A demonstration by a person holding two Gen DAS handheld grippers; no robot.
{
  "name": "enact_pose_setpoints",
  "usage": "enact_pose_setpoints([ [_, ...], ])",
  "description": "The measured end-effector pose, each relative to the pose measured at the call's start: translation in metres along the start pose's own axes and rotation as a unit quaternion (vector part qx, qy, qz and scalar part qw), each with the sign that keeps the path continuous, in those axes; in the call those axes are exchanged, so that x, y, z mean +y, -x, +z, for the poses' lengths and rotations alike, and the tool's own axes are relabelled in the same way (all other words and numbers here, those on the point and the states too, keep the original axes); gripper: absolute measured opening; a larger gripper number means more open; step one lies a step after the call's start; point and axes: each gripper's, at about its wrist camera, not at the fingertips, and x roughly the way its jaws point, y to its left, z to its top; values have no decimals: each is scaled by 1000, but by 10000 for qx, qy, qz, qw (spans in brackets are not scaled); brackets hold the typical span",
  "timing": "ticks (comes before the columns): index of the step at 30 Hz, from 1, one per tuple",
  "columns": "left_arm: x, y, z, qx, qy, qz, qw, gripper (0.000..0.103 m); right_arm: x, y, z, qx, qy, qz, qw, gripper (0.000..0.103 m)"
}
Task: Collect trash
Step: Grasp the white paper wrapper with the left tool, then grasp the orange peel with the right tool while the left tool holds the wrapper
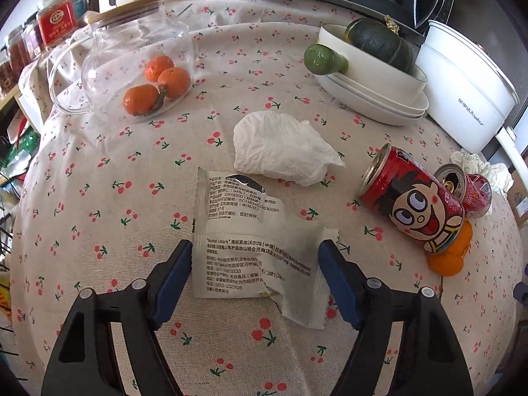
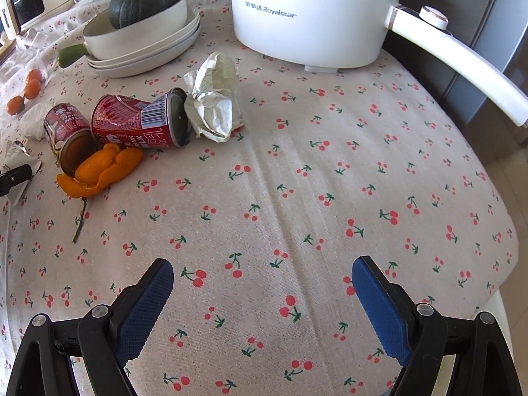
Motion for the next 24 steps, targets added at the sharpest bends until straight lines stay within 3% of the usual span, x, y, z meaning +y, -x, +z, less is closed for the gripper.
enact_pose_setpoints([
  [5,4,12,-7,68,137,-263,9995,60,12,-3,5,-64,-21,43,10000,91],
  [10,-3,29,-17,112,-202,-290,9993,54,34,-11,13,-172,-149,245,9994,91],
  [20,18,51,-32,264,-87,-335,9991,53,98,-38,27,-264,-48,815,9963,91],
  [24,21,55,-33,247,-64,-405,9989,53,116,-50,31,-338,146,787,9962,91],
])
